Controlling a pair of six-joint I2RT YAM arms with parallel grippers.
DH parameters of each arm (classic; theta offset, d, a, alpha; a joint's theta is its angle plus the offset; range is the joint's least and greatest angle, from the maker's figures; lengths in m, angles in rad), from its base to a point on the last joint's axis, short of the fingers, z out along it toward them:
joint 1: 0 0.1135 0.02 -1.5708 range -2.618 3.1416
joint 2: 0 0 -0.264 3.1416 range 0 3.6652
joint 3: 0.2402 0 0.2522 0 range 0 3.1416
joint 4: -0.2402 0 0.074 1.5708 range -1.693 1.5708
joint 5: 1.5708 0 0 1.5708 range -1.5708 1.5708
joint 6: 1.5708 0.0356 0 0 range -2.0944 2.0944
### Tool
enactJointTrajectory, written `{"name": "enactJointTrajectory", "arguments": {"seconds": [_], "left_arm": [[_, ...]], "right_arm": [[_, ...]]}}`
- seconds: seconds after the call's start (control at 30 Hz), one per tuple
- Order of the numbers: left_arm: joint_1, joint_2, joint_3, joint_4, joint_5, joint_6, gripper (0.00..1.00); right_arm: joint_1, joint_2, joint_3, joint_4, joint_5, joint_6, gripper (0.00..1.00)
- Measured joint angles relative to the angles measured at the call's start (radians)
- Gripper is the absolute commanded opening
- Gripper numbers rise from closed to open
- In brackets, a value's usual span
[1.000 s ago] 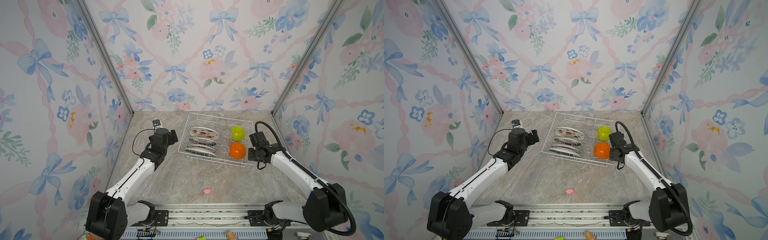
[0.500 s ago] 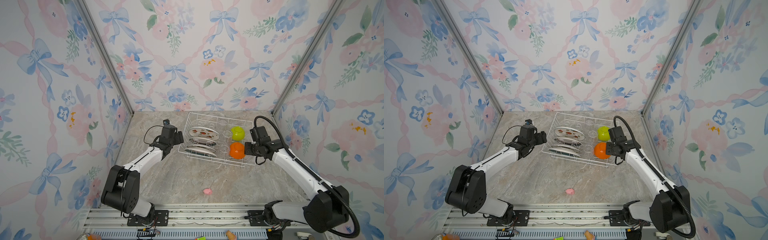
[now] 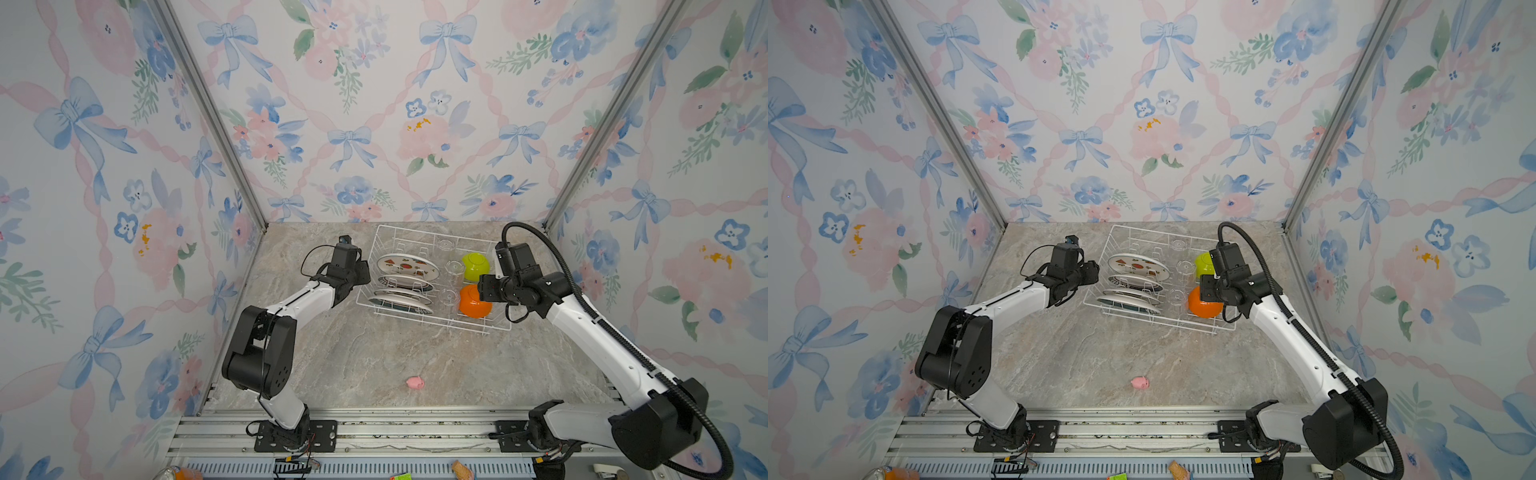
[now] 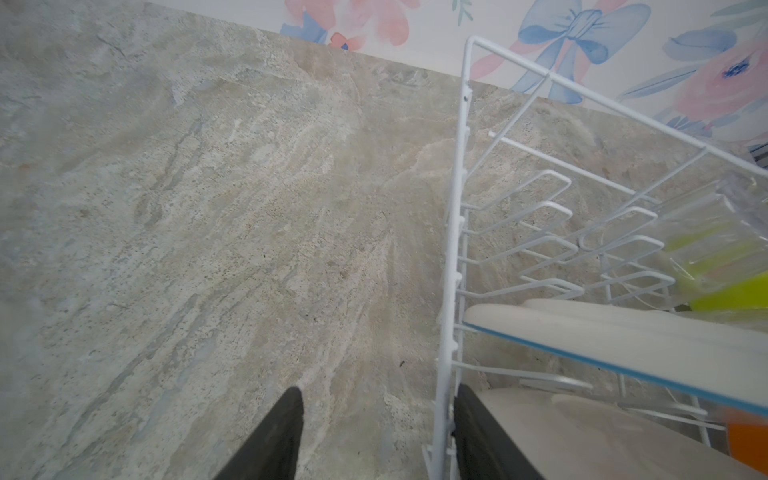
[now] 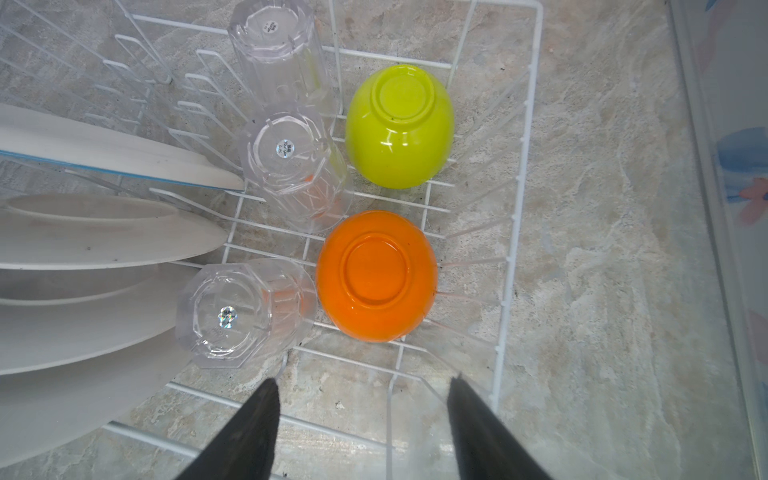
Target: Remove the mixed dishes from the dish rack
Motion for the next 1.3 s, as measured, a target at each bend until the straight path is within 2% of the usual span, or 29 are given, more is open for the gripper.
{"name": "enactJointTrajectory", "arguments": {"seconds": [0.07, 0.2, 0.3, 0.37, 0.5, 0.73, 0.83, 0.97, 1.07, 1.13, 1.3], "left_arm": [[-0.003, 0.008, 0.0, 0.0, 0.005, 0.004, 0.54], [-0.019, 0.016, 0.002, -0.004, 0.005, 0.031, 0.42], [-0.032, 0.032, 0.01, -0.01, -0.004, 0.048, 0.4], [-0.037, 0.039, 0.01, -0.013, -0.01, 0.048, 0.32], [-0.05, 0.038, 0.008, -0.004, -0.012, 0.048, 0.21], [-0.057, 0.022, -0.024, 0.038, -0.015, 0.038, 0.16], [-0.059, -0.005, -0.061, 0.055, -0.011, 0.043, 0.04], [-0.07, -0.036, -0.101, 0.07, -0.005, 0.005, 0.04], [-0.073, -0.045, -0.116, 0.084, -0.011, -0.011, 0.15], [-0.077, -0.049, -0.121, 0.084, -0.026, -0.016, 0.14], [-0.079, -0.065, -0.124, 0.056, -0.043, -0.015, 0.24]], "right_arm": [[0.003, 0.0, 0.001, -0.002, -0.001, 0.0, 0.67], [0.005, 0.0, 0.002, -0.008, -0.003, 0.0, 0.67], [0.02, 0.0, 0.011, -0.017, -0.003, -0.002, 0.67], [0.039, 0.0, 0.021, -0.019, -0.002, -0.007, 0.67], [0.092, 0.0, 0.028, -0.015, -0.002, -0.008, 0.67], [0.201, 0.002, 0.027, -0.014, -0.008, -0.008, 0.68], [0.261, 0.009, 0.027, -0.013, -0.011, -0.017, 0.68], [0.324, 0.034, 0.027, -0.006, -0.012, -0.043, 0.67], [0.369, 0.058, 0.027, 0.008, -0.011, -0.075, 0.67], [0.406, 0.078, 0.028, 0.019, -0.012, -0.105, 0.68], [0.459, 0.149, 0.048, 0.032, -0.041, -0.181, 0.67]]}}
